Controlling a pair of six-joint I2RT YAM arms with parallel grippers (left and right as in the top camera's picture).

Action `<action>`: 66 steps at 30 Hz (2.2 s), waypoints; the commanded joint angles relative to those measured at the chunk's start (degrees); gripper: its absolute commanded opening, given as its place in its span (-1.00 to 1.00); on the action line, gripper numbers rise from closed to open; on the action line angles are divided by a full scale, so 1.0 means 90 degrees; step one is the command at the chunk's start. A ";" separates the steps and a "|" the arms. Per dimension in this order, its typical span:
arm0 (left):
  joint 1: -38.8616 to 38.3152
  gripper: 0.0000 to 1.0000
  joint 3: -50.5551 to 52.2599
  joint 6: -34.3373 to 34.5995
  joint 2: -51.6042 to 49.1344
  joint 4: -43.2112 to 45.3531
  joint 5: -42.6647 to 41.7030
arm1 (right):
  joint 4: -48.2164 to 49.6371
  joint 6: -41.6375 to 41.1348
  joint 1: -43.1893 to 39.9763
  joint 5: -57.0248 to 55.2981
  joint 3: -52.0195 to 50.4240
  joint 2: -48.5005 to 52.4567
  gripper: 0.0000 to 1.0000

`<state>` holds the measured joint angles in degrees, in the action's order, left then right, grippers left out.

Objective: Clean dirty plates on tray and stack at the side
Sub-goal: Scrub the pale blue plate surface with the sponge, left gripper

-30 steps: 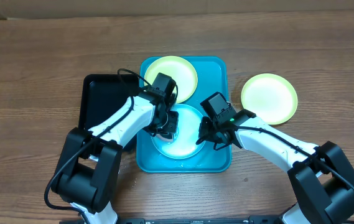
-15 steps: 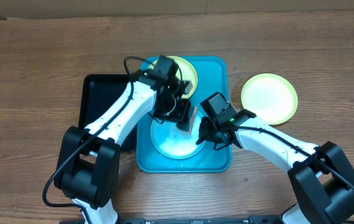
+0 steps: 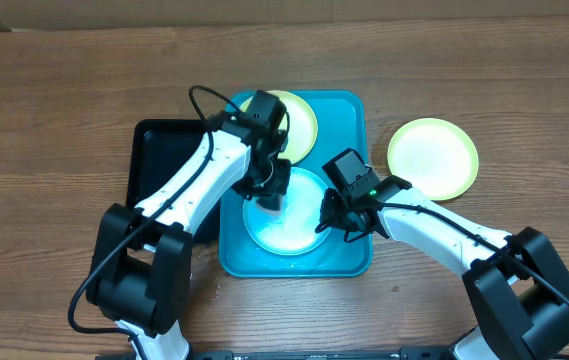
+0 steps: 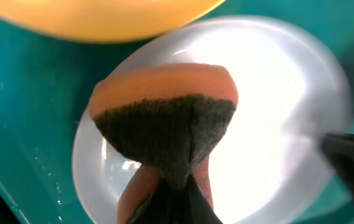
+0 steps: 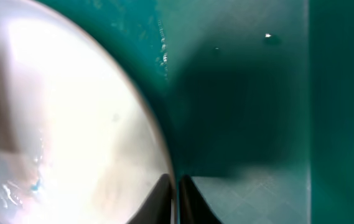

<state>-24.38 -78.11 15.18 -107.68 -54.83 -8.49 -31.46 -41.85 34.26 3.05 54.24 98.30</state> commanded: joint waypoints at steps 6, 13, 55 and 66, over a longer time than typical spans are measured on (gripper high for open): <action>-0.0044 -0.92 0.0952 0.0364 0.0102 0.0729 0.0134 | 0.0012 0.0002 0.0015 -0.0046 0.0058 -0.0061 -0.92; -0.0046 -0.92 0.1236 0.0352 0.0097 0.0935 -0.0352 | 0.0012 0.0002 0.0015 -0.0046 0.0058 -0.0061 -0.92; 0.0318 -0.92 0.0991 0.0223 0.0593 0.0903 -0.0636 | 0.0029 0.0002 0.0015 -0.0049 0.0053 -0.0061 -0.92; 0.0146 -0.92 0.0993 0.0214 -0.0481 0.0930 -0.1598 | 0.0027 0.0002 0.0015 -0.0049 0.0053 -0.0061 -0.92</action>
<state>-22.13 -69.28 16.62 -109.65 -46.48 -16.78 -31.68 -41.76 34.28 2.96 54.24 98.30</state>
